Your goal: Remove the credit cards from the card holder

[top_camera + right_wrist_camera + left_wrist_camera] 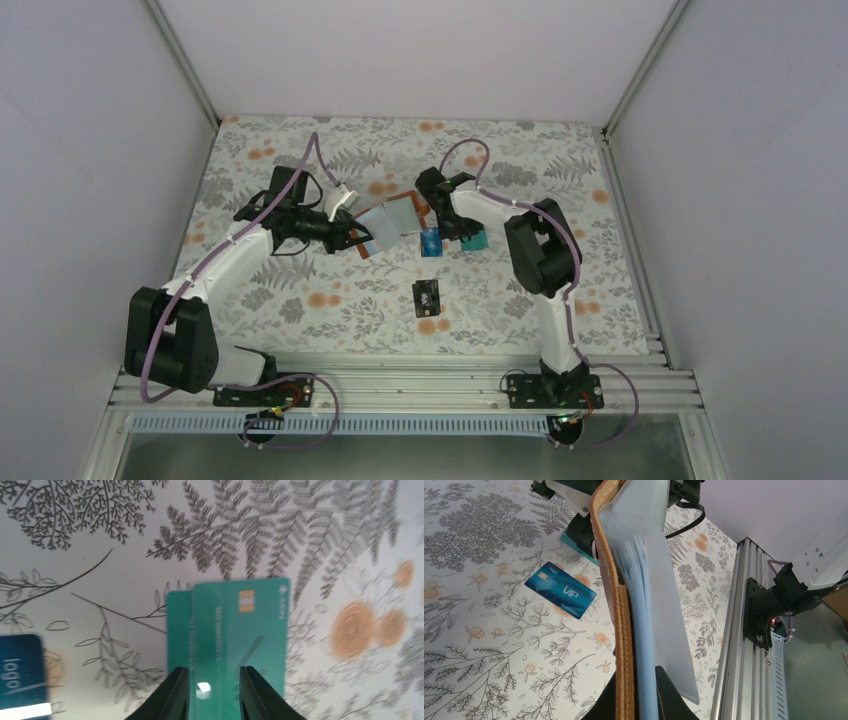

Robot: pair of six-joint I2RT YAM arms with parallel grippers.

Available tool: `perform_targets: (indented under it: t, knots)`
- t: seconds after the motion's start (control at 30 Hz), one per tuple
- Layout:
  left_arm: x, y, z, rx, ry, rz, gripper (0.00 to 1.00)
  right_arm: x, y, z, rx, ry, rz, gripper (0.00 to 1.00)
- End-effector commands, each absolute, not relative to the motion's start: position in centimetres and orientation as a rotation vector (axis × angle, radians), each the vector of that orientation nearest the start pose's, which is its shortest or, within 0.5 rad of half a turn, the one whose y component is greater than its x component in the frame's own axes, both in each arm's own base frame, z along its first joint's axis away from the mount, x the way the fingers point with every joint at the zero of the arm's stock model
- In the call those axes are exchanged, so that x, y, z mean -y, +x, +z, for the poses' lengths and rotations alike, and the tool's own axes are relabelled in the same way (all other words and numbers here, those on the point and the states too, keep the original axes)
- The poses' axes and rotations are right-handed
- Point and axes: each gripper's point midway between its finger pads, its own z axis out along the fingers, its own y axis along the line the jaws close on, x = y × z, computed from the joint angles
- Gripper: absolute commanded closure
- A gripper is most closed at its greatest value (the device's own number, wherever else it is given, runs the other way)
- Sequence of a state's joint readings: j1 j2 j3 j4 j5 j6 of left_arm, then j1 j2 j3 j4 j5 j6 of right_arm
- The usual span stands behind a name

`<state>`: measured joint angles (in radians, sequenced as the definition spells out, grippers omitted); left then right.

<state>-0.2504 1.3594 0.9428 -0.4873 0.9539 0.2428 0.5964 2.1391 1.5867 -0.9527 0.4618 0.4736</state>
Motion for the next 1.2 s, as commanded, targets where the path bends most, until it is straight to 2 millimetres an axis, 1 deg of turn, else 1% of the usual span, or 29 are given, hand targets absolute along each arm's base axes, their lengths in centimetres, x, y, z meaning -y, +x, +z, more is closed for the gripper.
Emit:
perform_targets:
  t: [0.0, 0.07, 0.17, 0.23, 0.3, 0.33, 0.4, 0.43, 0.5, 0.57, 0.6, 0.63, 0.67, 0.7, 0.73, 0.77, 0.8, 0.87, 0.9, 0.97, 1.03, 1.1, 1.17]
  knots:
    - [21.6, 27.2, 19.6, -2.039, 0.943, -1.187, 0.98, -19.3, 38.2, 2.5, -2.832, -0.162, -0.364, 0.63]
    - [21.6, 27.2, 19.6, -2.038, 0.943, -1.19, 0.98, -19.8, 38.4, 3.4, -2.818, -0.163, -0.319, 0.58]
    - [21.6, 27.2, 19.6, -2.036, 0.945, -1.193, 0.98, -20.2, 38.7, 5.4, -2.783, -0.153, -0.264, 0.55]
    - [21.6, 27.2, 19.7, -2.034, 0.946, -1.195, 0.98, -20.4, 39.0, 7.2, -2.747, -0.143, -0.227, 0.54]
    - [21.7, 27.2, 19.7, -2.031, 0.948, -1.201, 0.98, -20.6, 39.2, 9.8, -2.694, -0.137, -0.166, 0.52]
    - [21.7, 27.1, 19.8, -2.03, 0.948, -1.204, 0.98, -20.6, 39.3, 11.3, -2.659, -0.13, -0.133, 0.52]
    - [21.7, 27.0, 19.8, -2.028, 0.951, -1.208, 0.98, -20.1, 39.4, 14.8, -2.573, -0.097, -0.074, 0.49]
    - [21.7, 27.0, 19.9, -2.024, 0.954, -1.206, 0.98, -19.4, 39.3, 17.6, -2.504, -0.067, -0.04, 0.47]
    - [21.7, 27.0, 19.9, -2.022, 0.955, -1.206, 0.98, -17.9, 38.6, 22.2, -2.382, -0.014, 0.002, 0.41]
    - [21.7, 26.9, 20.0, -2.019, 0.956, -1.215, 0.98, -17.2, 37.4, 26.1, -2.274, -0.014, 0.073, 0.39]
    - [21.8, 26.9, 20.0, -2.017, 0.957, -1.221, 0.97, -17.6, 36.7, 28.0, -2.223, -0.055, 0.146, 0.39]
    - [21.8, 26.8, 19.9, -2.017, 0.958, -1.229, 0.98, -18.5, 35.6, 29.8, -2.163, -0.126, 0.25, 0.39]
    - [21.9, 26.8, 19.9, -2.014, 0.959, -1.234, 0.98, -20.0, 34.3, 31.4, -2.098, -0.226, 0.38, 0.39]
    - [21.9, 26.8, 19.9, -2.014, 0.959, -1.238, 0.98, -21.8, 32.8, 33.7, -1.993, -0.327, 0.52, 0.41]
    - [21.9, 26.7, 19.9, -2.015, 0.959, -1.245, 0.97, -23.2, 31.0, 34.7, -1.929, -0.416, 0.625, 0.44]
    - [21.9, 26.7, 19.9, -2.011, 0.96, -1.247, 0.97, -24.5, 29.5, 35.0, -1.887, -0.485, 0.696, 0.47]
    - [21.9, 26.7, 20.0, -2.01, 0.961, -1.249, 0.98, -25.4, 28.5, 34.7, -1.873, -0.534, 0.715, 0.48]
    - [22.0, 26.7, 20.0, -2.009, 0.962, -1.257, 0.98, -27.2, 27.3, 32.7, -1.893, -0.625, 0.704, 0.5]
    - [22.0, 26.6, 20.0, -2.008, 0.962, -1.256, 0.98, -28.1, 26.7, 31.4, -1.91, -0.67, 0.704, 0.5]
    - [22.0, 26.6, 20.0, -2.004, 0.968, -1.249, 0.98, -30.3, 25.6, 29.4, -1.927, -0.747, 0.727, 0.48]
    - [21.9, 26.6, 19.9, -2.006, 0.968, -1.249, 0.98, -32.0, 25.5, 27.3, -1.97, -0.779, 0.705, 0.46]
    - [22.0, 26.6, 20.0, -2.003, 0.969, -1.258, 0.98, -33.2, 26.1, 24.9, -2.043, -0.798, 0.615, 0.43]
    - [22.0, 26.5, 20.1, -2.0, 0.971, -1.268, 0.98, -34.2, 26.3, 23.4, -2.068, -0.827, 0.561, 0.38]
